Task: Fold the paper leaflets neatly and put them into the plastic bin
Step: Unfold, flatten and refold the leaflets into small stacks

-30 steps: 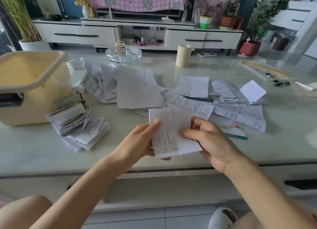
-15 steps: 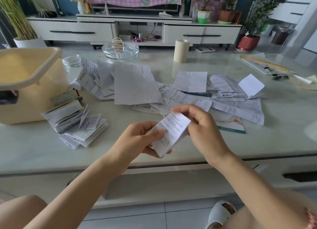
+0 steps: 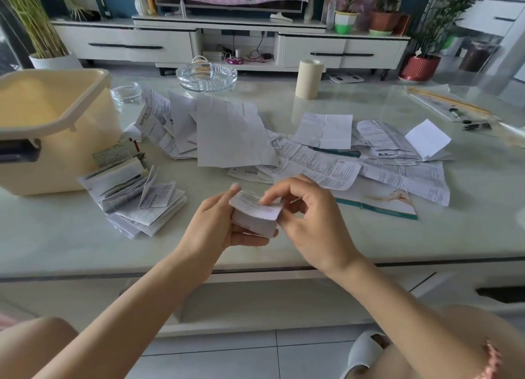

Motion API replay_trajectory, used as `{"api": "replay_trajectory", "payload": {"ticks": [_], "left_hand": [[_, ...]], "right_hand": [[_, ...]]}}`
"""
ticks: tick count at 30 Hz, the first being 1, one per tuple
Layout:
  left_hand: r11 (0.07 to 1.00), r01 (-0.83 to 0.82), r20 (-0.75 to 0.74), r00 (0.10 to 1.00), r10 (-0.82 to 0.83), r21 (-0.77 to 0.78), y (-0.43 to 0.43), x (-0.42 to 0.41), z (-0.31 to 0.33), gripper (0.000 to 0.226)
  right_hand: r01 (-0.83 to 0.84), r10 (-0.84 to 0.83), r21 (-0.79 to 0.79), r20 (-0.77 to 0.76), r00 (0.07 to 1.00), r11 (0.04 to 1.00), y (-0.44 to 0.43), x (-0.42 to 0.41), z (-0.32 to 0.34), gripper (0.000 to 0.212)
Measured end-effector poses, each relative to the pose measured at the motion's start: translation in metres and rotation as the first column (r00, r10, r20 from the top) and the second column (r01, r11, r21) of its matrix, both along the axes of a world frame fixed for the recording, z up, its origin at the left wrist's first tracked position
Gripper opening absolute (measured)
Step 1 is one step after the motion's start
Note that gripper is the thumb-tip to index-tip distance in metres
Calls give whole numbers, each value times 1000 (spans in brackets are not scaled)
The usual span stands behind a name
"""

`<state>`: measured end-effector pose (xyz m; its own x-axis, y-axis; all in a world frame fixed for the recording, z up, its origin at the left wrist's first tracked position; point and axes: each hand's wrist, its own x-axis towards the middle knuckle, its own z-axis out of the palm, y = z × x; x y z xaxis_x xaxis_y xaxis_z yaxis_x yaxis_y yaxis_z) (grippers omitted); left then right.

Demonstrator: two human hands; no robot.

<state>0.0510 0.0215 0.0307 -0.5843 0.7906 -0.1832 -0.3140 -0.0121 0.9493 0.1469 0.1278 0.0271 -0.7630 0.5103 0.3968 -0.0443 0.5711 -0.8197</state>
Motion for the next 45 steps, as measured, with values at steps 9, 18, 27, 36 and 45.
{"api": "replay_trajectory", "payload": {"ticks": [9,18,27,36,45], "left_hand": [[995,-96,-162,982,93,-12,-10,-7,-6,24],[911,-410,-638,692,337,37,-27,-24,-14,32],[761,-637,-973,228,34,-122,-53,-53,-36,52],[693,-721,-988,114,108,-7,-62,-63,-50,43],[729,-681,-997,72,-32,-72,-70,-73,-66,41]], "right_hand": [[22,-17,-52,84,996,998,-11,-19,3,33],[-136,203,-413,124,971,900,-27,-42,6,18],[-5,53,-598,62,997,801,-29,-80,1,28],[29,5,-708,46,999,706,-31,-112,-5,29],[-13,43,-755,19,999,655,-31,-140,-8,29]]}}
